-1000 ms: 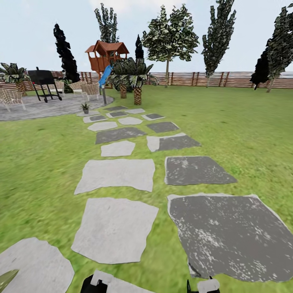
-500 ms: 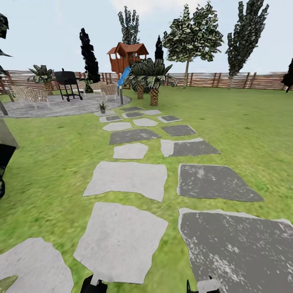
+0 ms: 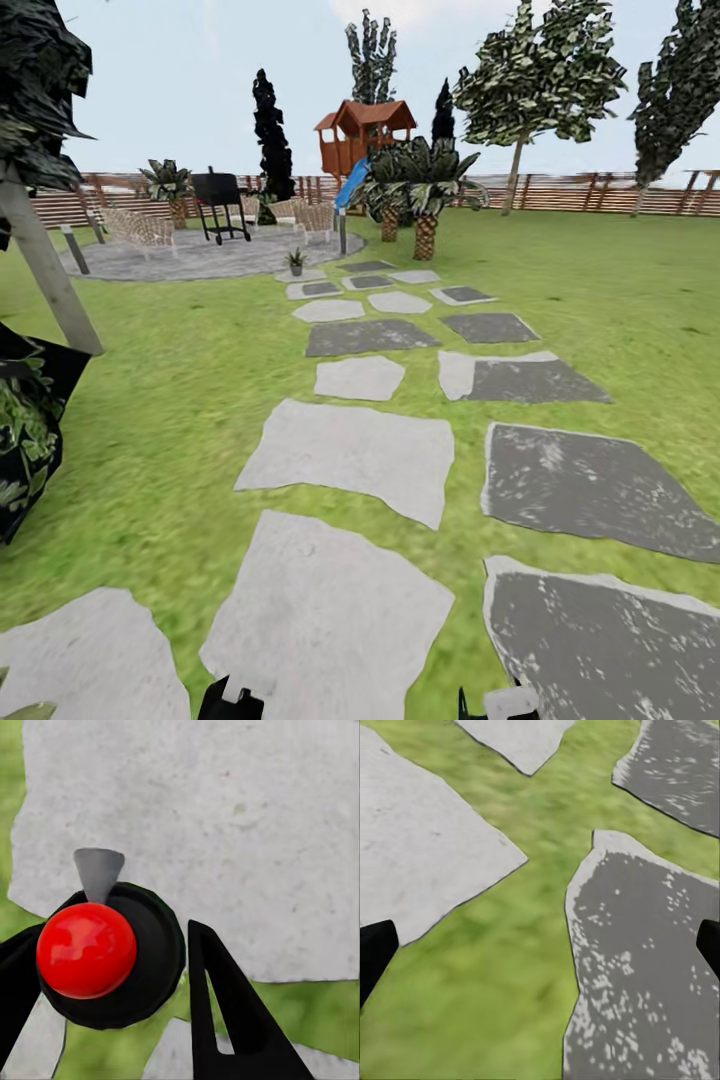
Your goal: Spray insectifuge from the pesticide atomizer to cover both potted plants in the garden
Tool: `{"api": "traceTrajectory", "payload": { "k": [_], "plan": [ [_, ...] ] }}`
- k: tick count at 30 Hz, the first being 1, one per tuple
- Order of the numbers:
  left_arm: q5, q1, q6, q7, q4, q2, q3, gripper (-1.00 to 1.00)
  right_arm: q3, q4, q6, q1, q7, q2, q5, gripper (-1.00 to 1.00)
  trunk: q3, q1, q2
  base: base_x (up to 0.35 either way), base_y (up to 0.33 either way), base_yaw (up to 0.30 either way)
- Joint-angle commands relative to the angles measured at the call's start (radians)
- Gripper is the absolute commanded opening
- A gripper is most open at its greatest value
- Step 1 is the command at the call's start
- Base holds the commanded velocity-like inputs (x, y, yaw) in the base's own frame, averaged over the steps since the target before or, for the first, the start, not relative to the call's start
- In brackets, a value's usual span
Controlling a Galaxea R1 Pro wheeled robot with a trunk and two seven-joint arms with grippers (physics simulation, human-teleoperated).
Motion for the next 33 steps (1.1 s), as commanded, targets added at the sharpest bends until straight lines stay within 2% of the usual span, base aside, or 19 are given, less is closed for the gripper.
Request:
{"api": "traceTrajectory", "payload": {
  "k": [1, 12, 33],
  "plan": [
    [0.010, -0.001, -0.004, 0.003, 0.002, 0.000, -0.009, -1.00, -0.008, 0.001, -0.002, 0.000, -0.005, 0.000, 0.011, 1.00, -0.001, 0.000, 0.000, 0.340, 0.000, 0.268],
    [0.010, -0.001, -0.004, 0.003, 0.002, -0.001, -0.010, -1.00, -0.008, 0.001, -0.002, 0.000, -0.005, 0.001, 0.011, 1.00, -0.001, 0.000, 0.000, 0.320, -0.091, 0.268],
    [0.010, -0.001, -0.004, 0.003, 0.002, -0.001, -0.009, -1.00, -0.008, 0.001, -0.002, 0.000, -0.005, 0.001, 0.011, 1.00, -0.001, 0.000, 0.000, 0.265, -0.184, 0.267]
  ]
}}
